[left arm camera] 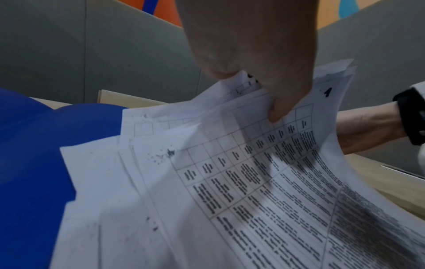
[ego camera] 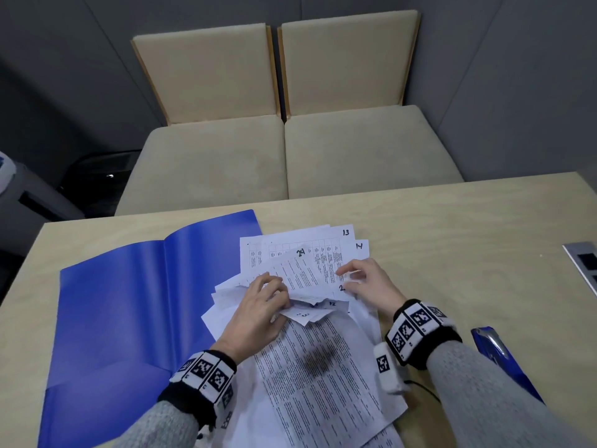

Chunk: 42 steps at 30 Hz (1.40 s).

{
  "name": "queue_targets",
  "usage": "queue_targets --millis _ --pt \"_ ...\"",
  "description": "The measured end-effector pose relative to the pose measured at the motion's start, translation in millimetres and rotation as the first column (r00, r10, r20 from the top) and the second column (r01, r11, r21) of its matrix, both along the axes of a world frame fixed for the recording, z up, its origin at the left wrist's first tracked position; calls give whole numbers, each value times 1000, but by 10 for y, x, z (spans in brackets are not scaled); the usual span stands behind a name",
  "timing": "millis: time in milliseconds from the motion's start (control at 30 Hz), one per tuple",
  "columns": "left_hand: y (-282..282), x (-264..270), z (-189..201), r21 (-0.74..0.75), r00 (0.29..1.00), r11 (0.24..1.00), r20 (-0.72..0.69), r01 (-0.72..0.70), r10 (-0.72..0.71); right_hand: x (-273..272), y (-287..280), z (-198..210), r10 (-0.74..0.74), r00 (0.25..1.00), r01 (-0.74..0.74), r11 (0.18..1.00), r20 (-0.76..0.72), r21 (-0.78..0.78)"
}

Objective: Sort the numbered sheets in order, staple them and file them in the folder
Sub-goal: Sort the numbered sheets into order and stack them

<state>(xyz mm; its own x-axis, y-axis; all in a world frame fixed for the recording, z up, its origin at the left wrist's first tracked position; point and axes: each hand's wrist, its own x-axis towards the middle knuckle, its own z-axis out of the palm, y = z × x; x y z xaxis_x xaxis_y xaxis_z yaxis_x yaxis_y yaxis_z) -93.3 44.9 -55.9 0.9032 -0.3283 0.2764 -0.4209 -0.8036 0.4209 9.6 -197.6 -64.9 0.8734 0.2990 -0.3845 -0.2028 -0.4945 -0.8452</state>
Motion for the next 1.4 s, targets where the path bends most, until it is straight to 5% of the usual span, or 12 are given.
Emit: queue_targets --millis 133,300,567,700,833,1200,1400 --pt "-40 12 -11 25 1000 1000 -14 -3 3 -186 -52 -27 57 988 -31 984 -144 177" --pt "-47 79 -38 77 994 995 -95 -55 63 -337 -92 -108 61 990 -52 996 -126 78" --pt "-123 150 -53 219 982 971 -183 92 -51 -433 -114 9 238 969 -231 968 -67 97" --pt "-165 155 -21 124 975 986 -206 110 -83 -412 -124 18 83 980 -53 985 -183 164" --pt "-142 75 -26 111 975 985 -197 130 -106 -403 -145 -155 -159 983 161 987 -89 15" --pt "-97 1 -11 114 971 985 -217 131 -104 -452 -82 -153 139 988 -112 944 66 -310" --pt "-78 25 54 112 978 988 -189 109 -86 -343 -84 16 -147 965 176 977 -219 119"
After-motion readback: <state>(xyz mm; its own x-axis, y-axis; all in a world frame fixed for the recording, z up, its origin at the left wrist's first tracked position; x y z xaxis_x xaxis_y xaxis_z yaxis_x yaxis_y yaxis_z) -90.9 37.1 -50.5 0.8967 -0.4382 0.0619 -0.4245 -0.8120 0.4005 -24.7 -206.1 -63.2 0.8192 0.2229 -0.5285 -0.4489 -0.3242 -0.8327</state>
